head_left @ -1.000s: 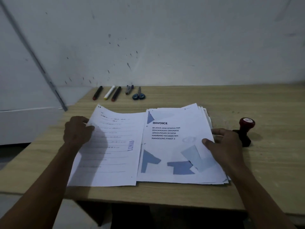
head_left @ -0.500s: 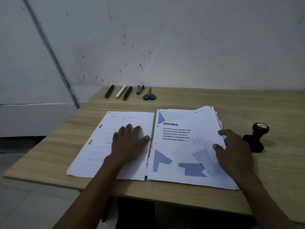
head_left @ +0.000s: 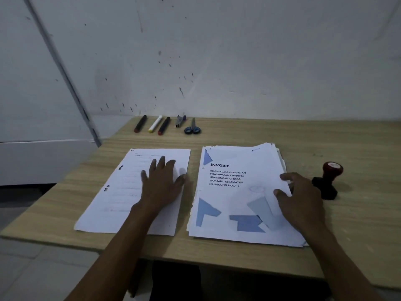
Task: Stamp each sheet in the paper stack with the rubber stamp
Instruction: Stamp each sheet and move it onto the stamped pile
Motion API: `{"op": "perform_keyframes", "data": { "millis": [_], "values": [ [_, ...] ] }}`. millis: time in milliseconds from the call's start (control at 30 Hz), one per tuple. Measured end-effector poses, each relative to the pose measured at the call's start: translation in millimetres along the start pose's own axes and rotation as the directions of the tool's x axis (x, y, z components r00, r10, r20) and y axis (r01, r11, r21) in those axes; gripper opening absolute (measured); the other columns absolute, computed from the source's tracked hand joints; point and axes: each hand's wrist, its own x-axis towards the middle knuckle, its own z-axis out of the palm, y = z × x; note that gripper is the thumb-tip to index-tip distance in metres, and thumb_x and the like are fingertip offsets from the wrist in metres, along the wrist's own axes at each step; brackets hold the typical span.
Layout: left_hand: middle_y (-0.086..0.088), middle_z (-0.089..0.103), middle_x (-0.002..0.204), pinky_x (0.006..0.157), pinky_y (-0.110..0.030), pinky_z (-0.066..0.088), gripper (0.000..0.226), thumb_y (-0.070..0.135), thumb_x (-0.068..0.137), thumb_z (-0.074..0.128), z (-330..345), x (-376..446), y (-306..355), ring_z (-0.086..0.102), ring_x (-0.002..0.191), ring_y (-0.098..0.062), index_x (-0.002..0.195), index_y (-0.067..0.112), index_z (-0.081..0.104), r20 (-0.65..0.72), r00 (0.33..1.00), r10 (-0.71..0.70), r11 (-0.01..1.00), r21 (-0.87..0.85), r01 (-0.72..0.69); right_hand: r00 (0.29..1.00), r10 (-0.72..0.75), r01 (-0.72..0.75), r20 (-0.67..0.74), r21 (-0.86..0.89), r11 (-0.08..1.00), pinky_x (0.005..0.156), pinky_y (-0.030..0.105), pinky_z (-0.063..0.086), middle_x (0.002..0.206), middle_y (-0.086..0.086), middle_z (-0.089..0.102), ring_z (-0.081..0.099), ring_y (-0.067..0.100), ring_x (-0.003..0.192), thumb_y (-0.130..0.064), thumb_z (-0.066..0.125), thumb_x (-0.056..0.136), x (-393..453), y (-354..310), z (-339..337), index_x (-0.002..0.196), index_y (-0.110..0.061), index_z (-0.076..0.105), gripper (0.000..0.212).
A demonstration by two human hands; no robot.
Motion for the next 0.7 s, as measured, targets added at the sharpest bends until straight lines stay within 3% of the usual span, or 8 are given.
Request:
{"op": "perform_keyframes", "data": {
  "millis": [100,200,267,333,433,500,600,700],
  "values": [
    [-0.003,0.045,0.146,0.111,-0.041,0.031,0.052,0.043,0.092,0.054,4.2,-2.8,24.9,0.038,0.136,-0.023,0.138,0.019,0.047,-0.089,0.993,0.076,0.966,-0.240,-0.096,1.000,0.021,-0.018,-0.023,0.116,0.993,0.089,0.041,0.052,0.117,0.010,0.065,0.061,0.021,0.102,-0.008,0.065,0.088,2.5,1.2,-1.8,0.119,-0.019,0.066,0.033],
    [-0.001,0.058,0.130,0.099,-0.038,0.042,0.050,0.050,0.086,0.059,12.2,-3.3,48.3,0.051,0.120,-0.023,0.125,0.019,0.057,-0.064,0.981,0.183,0.946,-0.261,-0.194,0.999,0.041,-0.035,-0.027,0.194,0.980,0.079,0.033,0.053,0.105,0.010,0.067,0.058,0.014,0.083,-0.002,0.069,0.084,3.6,3.2,-6.4,0.112,-0.017,0.068,0.031],
    [-0.002,0.060,0.125,0.097,-0.037,0.043,0.059,0.058,0.080,0.059,17.4,-3.6,60.1,0.052,0.117,-0.024,0.122,0.017,0.060,0.003,0.971,0.239,0.940,-0.251,-0.231,0.999,0.031,-0.025,-0.034,0.188,0.982,0.073,0.029,0.051,0.091,0.009,0.065,0.059,0.016,0.076,-0.001,0.073,0.081,2.6,4.5,-9.4,0.109,-0.016,0.068,0.032],
    [-0.003,0.062,0.119,0.095,-0.038,0.044,0.067,0.066,0.072,0.052,25.1,-2.9,67.4,0.054,0.114,-0.024,0.117,0.017,0.063,0.083,0.954,0.290,0.943,-0.196,-0.269,0.998,0.020,-0.012,-0.052,0.146,0.989,0.077,0.033,0.053,0.086,0.006,0.062,0.062,0.022,0.085,-0.002,0.074,0.080,1.7,6.0,-11.2,0.108,-0.016,0.068,0.032],
    [0.002,0.058,0.120,0.099,-0.040,0.041,0.054,0.060,0.079,0.057,33.3,-2.9,72.3,0.048,0.118,-0.021,0.118,0.022,0.060,0.128,0.949,0.287,0.953,-0.134,-0.271,0.999,-0.021,0.023,-0.038,0.048,0.999,0.085,0.035,0.051,0.102,0.007,0.067,0.060,0.027,0.104,-0.007,0.074,0.081,0.5,9.7,-13.4,0.112,-0.015,0.068,0.033],
    [0.004,0.057,0.122,0.101,-0.042,0.039,0.054,0.062,0.080,0.054,34.6,-2.6,72.4,0.046,0.120,-0.020,0.119,0.025,0.059,0.117,0.952,0.282,0.957,-0.109,-0.270,0.996,-0.073,0.072,-0.048,-0.038,0.997,0.084,0.034,0.051,0.106,0.007,0.068,0.061,0.025,0.103,-0.012,0.074,0.082,-2.2,9.0,-17.7,0.112,-0.014,0.069,0.031],
    [0.004,0.056,0.124,0.102,-0.041,0.039,0.055,0.063,0.081,0.054,34.0,0.4,73.6,0.047,0.121,-0.021,0.120,0.025,0.058,0.139,0.949,0.283,0.958,-0.082,-0.274,0.973,-0.136,0.102,-0.184,-0.183,0.978,0.077,0.036,0.053,0.103,0.002,0.068,0.064,0.024,0.096,-0.021,0.072,0.083,-9.3,0.0,-32.6,0.104,-0.020,0.070,0.022],
    [0.003,0.053,0.126,0.104,-0.043,0.036,0.051,0.058,0.084,0.055,31.5,1.0,79.8,0.045,0.124,-0.023,0.122,0.025,0.055,0.130,0.953,0.274,0.961,0.008,-0.277,0.920,-0.144,0.083,-0.364,-0.178,0.981,0.070,0.035,0.047,0.097,0.001,0.062,0.061,0.028,0.091,-0.019,0.072,0.078,-7.6,-7.2,-51.5,0.098,-0.021,0.061,0.023]
  ]
}}
